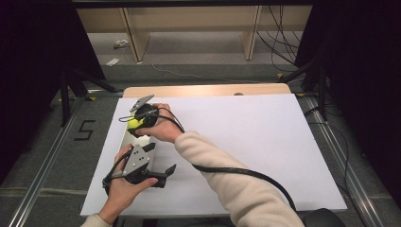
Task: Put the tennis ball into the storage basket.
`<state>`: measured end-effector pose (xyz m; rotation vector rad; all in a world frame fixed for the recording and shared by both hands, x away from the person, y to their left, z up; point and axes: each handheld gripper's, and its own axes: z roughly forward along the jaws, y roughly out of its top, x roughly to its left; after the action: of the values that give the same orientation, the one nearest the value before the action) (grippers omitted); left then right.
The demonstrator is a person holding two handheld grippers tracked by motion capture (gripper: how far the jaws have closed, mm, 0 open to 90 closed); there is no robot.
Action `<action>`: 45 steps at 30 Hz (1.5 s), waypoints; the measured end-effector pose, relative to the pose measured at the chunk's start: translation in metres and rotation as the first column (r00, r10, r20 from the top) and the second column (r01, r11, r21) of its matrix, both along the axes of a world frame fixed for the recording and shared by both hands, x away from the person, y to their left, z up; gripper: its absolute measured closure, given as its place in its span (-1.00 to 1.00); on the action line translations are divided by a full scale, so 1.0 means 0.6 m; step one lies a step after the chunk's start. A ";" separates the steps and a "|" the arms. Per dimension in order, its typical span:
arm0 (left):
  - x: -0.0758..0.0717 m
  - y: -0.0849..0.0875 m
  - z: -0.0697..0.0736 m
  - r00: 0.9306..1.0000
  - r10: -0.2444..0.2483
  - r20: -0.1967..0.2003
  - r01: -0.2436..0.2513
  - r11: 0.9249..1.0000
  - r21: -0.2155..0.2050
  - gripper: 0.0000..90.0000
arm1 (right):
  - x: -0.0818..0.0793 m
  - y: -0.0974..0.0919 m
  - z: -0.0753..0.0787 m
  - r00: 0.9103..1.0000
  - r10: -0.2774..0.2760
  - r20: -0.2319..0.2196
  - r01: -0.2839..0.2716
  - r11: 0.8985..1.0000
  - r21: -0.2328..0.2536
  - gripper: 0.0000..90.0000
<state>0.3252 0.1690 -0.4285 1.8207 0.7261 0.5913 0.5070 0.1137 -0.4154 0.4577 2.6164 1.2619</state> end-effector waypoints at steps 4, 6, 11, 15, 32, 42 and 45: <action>0.000 0.000 0.000 1.000 -0.001 -0.001 0.001 1.000 0.001 -0.97 | 0.003 0.000 -0.003 1.000 -0.005 -0.009 0.005 1.000 -0.004 -0.41; 0.000 0.000 0.000 1.000 -0.001 -0.001 0.001 1.000 0.002 -0.97 | 0.004 0.000 -0.004 1.000 -0.002 -0.010 0.002 1.000 -0.009 -0.41; 0.000 0.000 0.000 1.000 -0.002 -0.001 0.002 1.000 0.002 -0.97 | 0.005 0.000 -0.007 1.000 -0.002 -0.021 0.001 1.000 -0.019 -0.41; 0.000 0.000 0.000 1.000 -0.001 -0.001 0.001 1.000 0.001 -0.98 | 0.004 0.002 -0.009 1.000 -0.005 -0.023 0.005 1.000 -0.019 -0.41; 0.000 0.000 0.000 1.000 -0.002 0.000 0.002 1.000 0.001 -0.97 | 0.003 0.005 -0.015 0.999 0.006 -0.038 -0.007 0.999 -0.034 -0.41; 0.000 0.000 0.000 1.000 -0.002 0.000 0.002 1.000 -0.001 -0.98 | 0.004 0.005 -0.018 0.999 0.005 -0.039 -0.007 0.999 -0.047 -0.41; 0.000 0.000 0.000 1.000 -0.001 0.000 0.001 1.000 0.000 -0.98 | 0.004 0.004 -0.019 0.999 0.000 -0.048 -0.003 0.999 -0.050 -0.41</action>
<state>0.3253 0.1689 -0.4284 1.8209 0.7252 0.5900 0.5093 0.1162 -0.4269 0.4833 2.6814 1.1973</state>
